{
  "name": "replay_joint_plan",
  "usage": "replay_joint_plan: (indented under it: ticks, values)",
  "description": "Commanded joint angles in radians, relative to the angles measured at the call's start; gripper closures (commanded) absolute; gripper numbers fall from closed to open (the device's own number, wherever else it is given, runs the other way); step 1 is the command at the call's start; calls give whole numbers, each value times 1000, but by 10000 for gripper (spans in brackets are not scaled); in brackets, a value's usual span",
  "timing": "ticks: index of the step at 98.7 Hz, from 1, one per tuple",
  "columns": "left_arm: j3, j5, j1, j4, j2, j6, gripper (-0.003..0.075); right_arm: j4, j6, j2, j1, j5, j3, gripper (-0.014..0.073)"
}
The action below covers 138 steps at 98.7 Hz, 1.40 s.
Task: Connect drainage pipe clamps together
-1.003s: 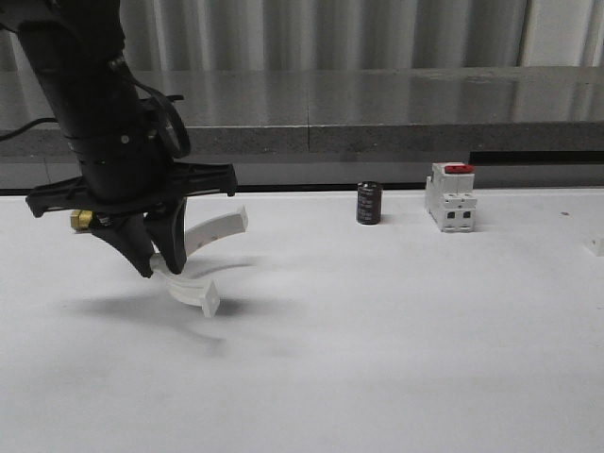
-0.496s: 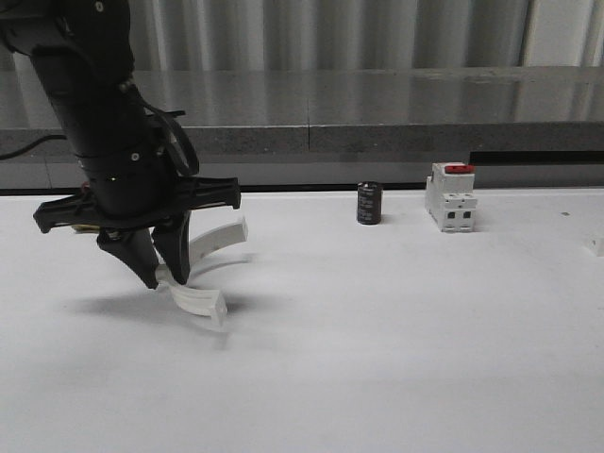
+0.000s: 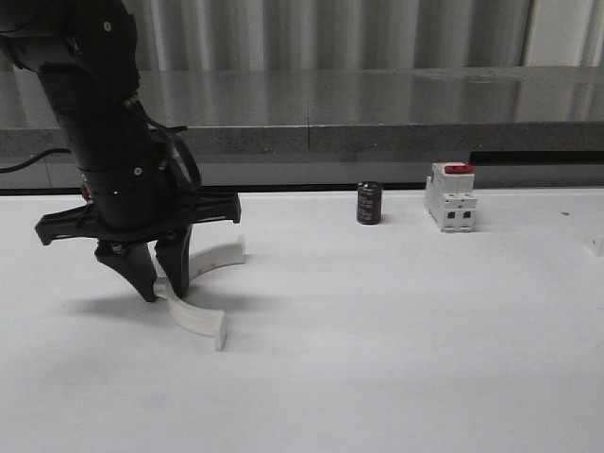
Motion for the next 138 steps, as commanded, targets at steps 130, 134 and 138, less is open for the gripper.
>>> replay_joint_plan:
  ticks: [130,134,138]
  values:
    - [523,-203,445,6,-1058,324,207,-1,-7,-19,-4,-75,-19,661]
    - [554,-212,445,6,-1107,324,207,-1,-7,-19,-4,-75,-19,661]
    - [591,-220,445,-2,-1156,324,207,-1,-7,-19,-4,-75,-19,661]
